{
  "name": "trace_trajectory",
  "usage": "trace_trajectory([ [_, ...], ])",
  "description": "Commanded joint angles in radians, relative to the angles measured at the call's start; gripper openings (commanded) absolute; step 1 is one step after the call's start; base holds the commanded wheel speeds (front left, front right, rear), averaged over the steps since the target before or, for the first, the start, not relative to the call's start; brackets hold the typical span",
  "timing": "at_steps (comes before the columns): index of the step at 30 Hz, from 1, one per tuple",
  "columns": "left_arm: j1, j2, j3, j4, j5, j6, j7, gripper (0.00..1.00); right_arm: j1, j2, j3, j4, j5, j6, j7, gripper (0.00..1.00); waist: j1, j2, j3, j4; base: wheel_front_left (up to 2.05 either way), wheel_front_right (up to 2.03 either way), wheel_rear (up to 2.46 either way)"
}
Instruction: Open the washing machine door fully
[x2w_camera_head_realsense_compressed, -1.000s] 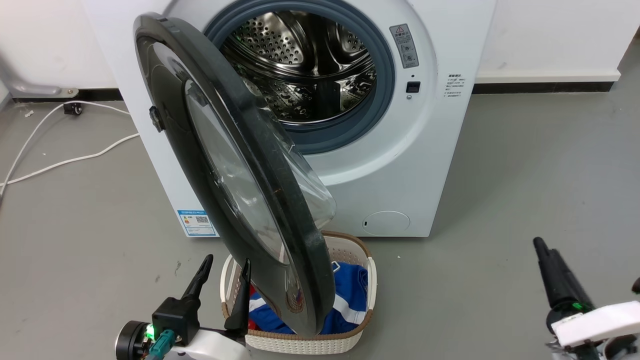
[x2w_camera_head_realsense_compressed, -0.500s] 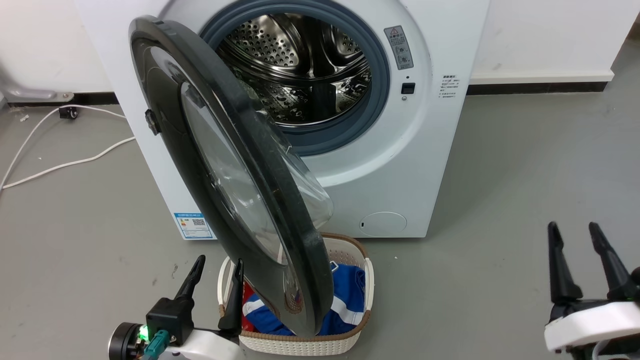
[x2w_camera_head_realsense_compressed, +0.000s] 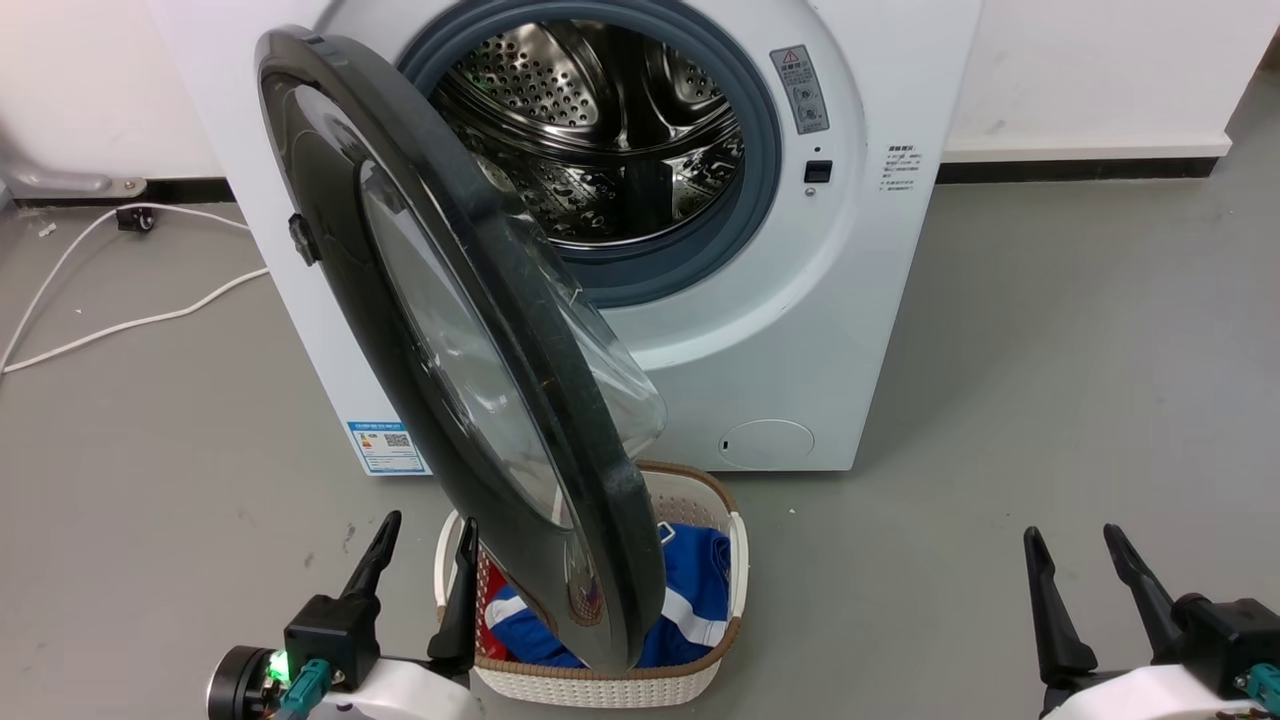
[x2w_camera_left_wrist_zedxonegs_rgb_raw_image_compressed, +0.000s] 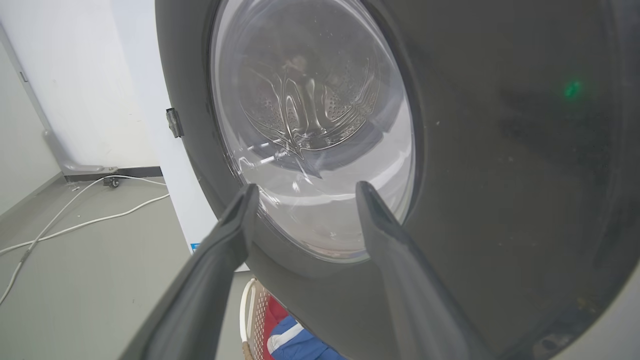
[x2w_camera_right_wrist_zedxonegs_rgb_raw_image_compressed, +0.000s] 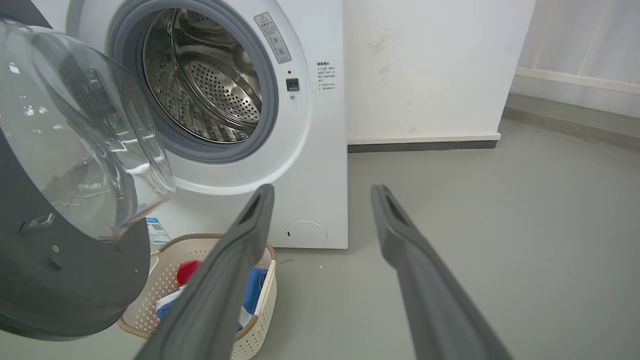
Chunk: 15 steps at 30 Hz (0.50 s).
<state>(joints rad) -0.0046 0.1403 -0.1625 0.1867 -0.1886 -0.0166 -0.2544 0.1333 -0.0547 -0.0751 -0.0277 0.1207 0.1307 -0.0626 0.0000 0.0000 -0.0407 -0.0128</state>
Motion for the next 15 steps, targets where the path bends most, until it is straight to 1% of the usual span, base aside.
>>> trace_trajectory([
  [1, -0.001, 0.003, -0.002, 0.0, -0.005, 0.005, 0.001, 1.0, 0.005, 0.005, 0.001, 0.008, -0.002, 0.0, -0.009, 1.0, 0.0, 0.0, 0.0, -0.002, 0.0, 0.0, 0.0],
  [12, -0.003, 0.007, -0.005, 0.002, -0.018, 0.015, 0.008, 1.0, -0.007, 0.006, 0.011, 0.007, -0.007, 0.0, -0.016, 1.0, 0.0, 0.0, 0.002, -0.01, 0.0, 0.0, 0.0],
  [13, -0.003, 0.008, -0.005, 0.003, -0.017, 0.016, 0.009, 0.59, -0.007, 0.006, 0.012, 0.006, -0.006, 0.0, -0.016, 1.0, 0.0, 0.0, 0.002, -0.01, 0.0, 0.0, 0.0],
  [14, -0.003, 0.008, -0.005, 0.003, -0.017, 0.016, 0.009, 0.59, -0.007, 0.006, 0.012, 0.006, -0.006, 0.0, -0.016, 1.0, 0.0, 0.0, 0.002, -0.01, 0.0, 0.0, 0.0],
  [15, -0.004, 0.008, -0.006, 0.003, -0.019, 0.014, 0.011, 0.13, -0.007, 0.006, 0.014, 0.005, -0.005, 0.0, -0.015, 1.0, 0.0, 0.0, 0.001, -0.011, 0.0, 0.0, 0.0],
])
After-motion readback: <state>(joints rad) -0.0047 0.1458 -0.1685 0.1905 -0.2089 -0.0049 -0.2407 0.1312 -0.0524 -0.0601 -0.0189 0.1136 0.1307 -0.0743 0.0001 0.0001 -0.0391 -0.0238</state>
